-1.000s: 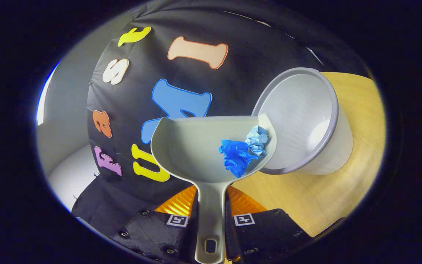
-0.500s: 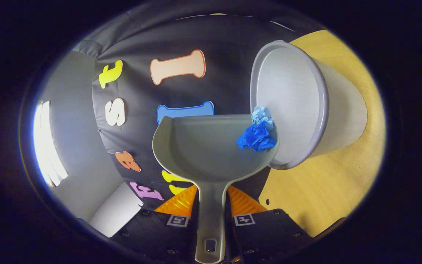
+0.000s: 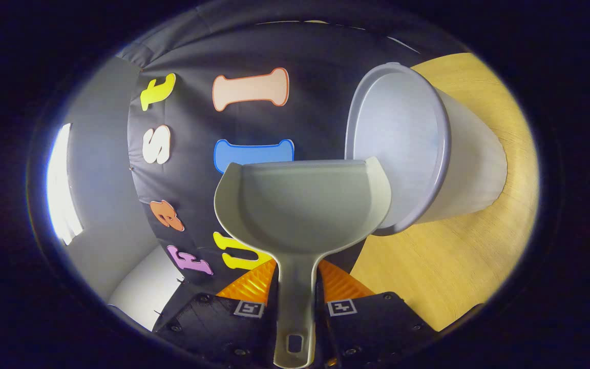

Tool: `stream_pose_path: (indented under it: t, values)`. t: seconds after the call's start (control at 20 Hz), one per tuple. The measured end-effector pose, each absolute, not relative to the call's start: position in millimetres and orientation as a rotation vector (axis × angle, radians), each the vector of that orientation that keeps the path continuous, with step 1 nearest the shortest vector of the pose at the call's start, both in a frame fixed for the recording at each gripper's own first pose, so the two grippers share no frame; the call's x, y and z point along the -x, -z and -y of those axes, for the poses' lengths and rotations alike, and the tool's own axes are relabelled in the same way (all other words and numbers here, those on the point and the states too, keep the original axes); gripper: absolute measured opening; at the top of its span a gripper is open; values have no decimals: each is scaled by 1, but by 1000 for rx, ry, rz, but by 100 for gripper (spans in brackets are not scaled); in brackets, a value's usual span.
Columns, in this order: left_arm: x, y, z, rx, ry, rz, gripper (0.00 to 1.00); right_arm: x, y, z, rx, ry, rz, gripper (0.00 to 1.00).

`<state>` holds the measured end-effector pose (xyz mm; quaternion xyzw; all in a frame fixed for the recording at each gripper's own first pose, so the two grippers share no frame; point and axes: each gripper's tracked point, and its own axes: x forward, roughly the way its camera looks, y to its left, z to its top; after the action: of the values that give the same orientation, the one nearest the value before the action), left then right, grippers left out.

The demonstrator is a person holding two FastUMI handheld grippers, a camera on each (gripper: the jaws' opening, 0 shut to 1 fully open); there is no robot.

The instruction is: Pick up the small broom and dustpan from the desktop, sweep the trash into the dustpan with the broom, and then empty the trash into the garbage bin.

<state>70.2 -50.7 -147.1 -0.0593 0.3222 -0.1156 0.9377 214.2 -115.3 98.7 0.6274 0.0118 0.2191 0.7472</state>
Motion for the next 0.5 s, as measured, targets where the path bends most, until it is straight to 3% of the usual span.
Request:
stream_pose_path:
  t: [0.5]
  values:
    - [-66,167,13,178,177,-667,49,-197,-88,61,-822,-319,-48,30]
